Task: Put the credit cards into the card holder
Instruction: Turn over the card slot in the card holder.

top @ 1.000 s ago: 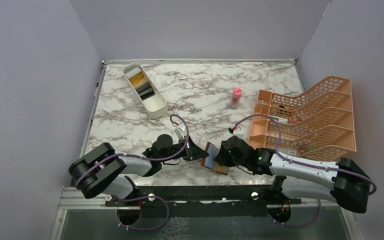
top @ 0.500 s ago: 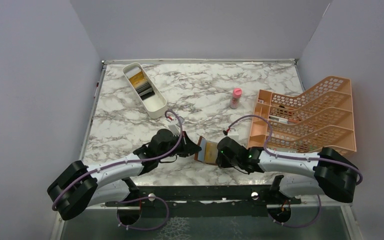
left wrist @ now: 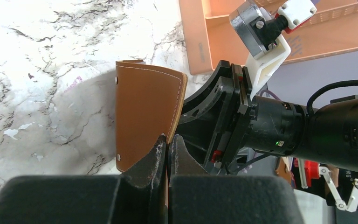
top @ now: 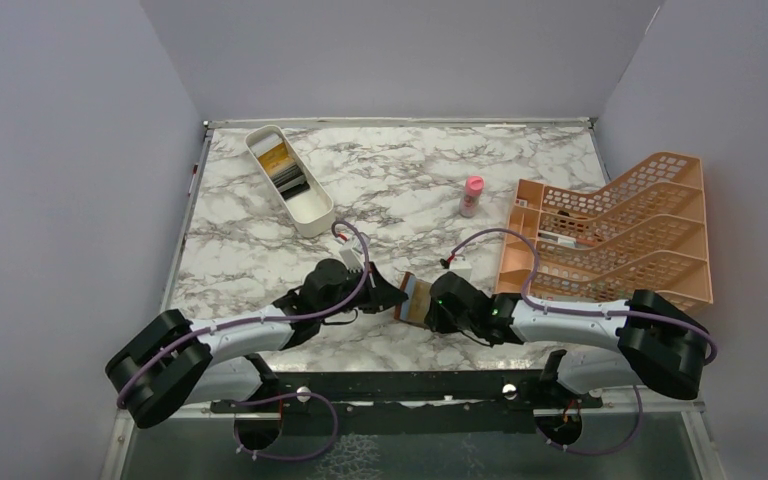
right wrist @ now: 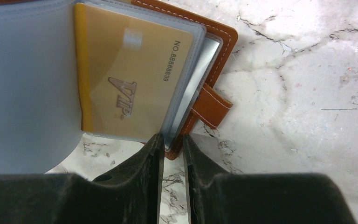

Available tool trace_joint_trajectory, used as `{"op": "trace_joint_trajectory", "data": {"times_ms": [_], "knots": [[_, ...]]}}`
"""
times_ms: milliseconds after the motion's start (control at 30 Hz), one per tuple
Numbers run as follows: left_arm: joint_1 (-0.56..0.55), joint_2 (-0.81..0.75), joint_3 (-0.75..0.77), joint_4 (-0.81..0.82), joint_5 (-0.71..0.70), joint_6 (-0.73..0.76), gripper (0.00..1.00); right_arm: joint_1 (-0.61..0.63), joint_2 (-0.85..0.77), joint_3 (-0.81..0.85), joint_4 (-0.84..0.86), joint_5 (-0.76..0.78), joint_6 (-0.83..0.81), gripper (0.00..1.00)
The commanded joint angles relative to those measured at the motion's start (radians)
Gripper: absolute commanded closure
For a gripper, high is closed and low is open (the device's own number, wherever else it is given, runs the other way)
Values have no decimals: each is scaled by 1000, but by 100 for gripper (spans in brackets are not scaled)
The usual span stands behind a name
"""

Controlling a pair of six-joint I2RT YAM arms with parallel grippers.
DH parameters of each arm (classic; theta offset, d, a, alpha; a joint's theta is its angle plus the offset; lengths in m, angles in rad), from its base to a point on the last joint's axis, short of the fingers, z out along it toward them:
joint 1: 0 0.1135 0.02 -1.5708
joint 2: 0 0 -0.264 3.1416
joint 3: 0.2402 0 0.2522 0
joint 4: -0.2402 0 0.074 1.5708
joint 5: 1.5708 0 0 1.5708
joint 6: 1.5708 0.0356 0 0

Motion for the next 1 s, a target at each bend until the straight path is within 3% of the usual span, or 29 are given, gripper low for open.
{"op": "trace_joint_trajectory", "data": {"times_ms": [0,700,800,967], "knots": [[-8,24,-14,102,92,-57,100,-5,33,-7,7,-9,-9,73],[-6,118,-19,179,86,-139,97,-4,21,-13,14,-14,-14,73],[-6,124,-27,184,79,-133,100,-4,11,-12,8,-12,-13,73],[30,128,-58,179,54,-145,100,-5,-35,12,-116,11,13,73]]}}
